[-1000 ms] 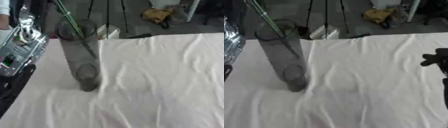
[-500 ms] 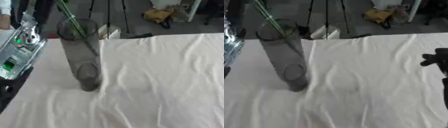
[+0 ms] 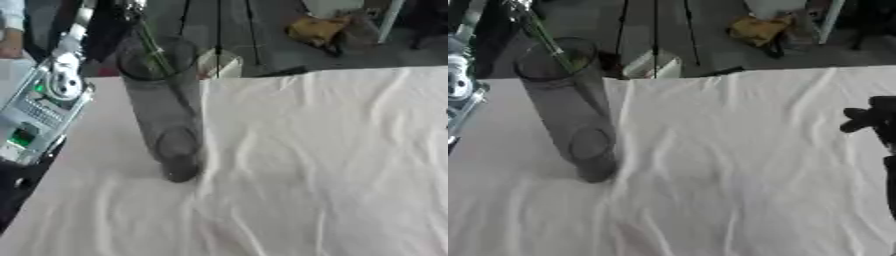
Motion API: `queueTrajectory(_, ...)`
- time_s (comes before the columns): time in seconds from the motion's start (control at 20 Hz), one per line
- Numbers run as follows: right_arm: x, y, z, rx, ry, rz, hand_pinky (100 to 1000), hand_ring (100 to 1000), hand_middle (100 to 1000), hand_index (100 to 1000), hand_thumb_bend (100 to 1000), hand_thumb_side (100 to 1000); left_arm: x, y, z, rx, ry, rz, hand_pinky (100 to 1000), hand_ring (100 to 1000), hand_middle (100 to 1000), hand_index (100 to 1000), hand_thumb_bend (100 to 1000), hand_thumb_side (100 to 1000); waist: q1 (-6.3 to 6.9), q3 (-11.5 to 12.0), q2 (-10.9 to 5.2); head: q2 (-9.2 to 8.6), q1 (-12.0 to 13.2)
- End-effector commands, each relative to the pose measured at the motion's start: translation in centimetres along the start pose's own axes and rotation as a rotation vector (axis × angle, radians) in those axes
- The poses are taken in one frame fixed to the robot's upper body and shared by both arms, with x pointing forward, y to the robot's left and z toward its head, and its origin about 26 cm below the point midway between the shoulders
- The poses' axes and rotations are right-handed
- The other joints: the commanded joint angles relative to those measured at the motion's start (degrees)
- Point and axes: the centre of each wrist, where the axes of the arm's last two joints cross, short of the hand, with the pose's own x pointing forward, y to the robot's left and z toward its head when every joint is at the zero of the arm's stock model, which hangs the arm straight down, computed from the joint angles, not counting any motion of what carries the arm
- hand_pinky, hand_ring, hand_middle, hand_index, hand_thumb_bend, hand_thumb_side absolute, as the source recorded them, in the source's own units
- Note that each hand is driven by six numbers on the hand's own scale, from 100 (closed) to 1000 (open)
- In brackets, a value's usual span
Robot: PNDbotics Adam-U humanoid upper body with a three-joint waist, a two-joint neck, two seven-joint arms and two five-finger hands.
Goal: Arrange flowers into the vase.
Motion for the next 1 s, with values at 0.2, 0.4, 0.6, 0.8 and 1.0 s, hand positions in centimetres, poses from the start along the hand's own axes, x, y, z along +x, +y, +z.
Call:
queueTrajectory(0.2, 0.6, -0.2, -0.3, 0.002, -0.021, 0.012, 748, 532, 520, 707, 100, 1000, 0.2, 1.4, -0.2, -0.041, -0.010, -0.058, 424, 596, 616, 736, 100, 1000, -0.60, 0.2, -1.56, 0.28, -0.3)
queueTrajectory(0.4, 0.5, -0.3, -0.3, 0.001, -0.018, 0.012, 748, 532, 519, 707, 100, 1000, 0.1, 1.6, -0.1, -0.069, -0.011, -0.074, 505, 680, 690, 800, 100, 1000, -0.63, 0.4, -1.68, 0.35, -0.4)
queueTrajectory(0.6, 0.5, -0.3, -0.2, 0.000, -0.015, 0.013, 748, 532, 519, 707, 100, 1000, 0.2, 1.9, 0.0, -0.105, -0.023, -0.092, 602, 747, 742, 863, 100, 1000, -0.64, 0.6, -1.82, 0.47, -0.4)
queueTrajectory(0.8, 0.5, -0.3, -0.2, -0.002, -0.013, 0.013, 748, 532, 519, 707, 100, 1000, 0.0, 2.1, 0.1, -0.176, -0.025, -0.131, 666, 784, 766, 897, 100, 1000, -0.62, 0.7, -1.99, 0.60, -0.4)
queueTrajectory(1.0, 0.5, -0.3, -0.1, -0.002, -0.011, 0.013, 748, 532, 519, 707, 100, 1000, -0.2, 2.4, 0.3, -0.225, -0.030, -0.178, 704, 808, 788, 914, 100, 1000, -0.62, 0.8, -2.09, 0.62, -0.5)
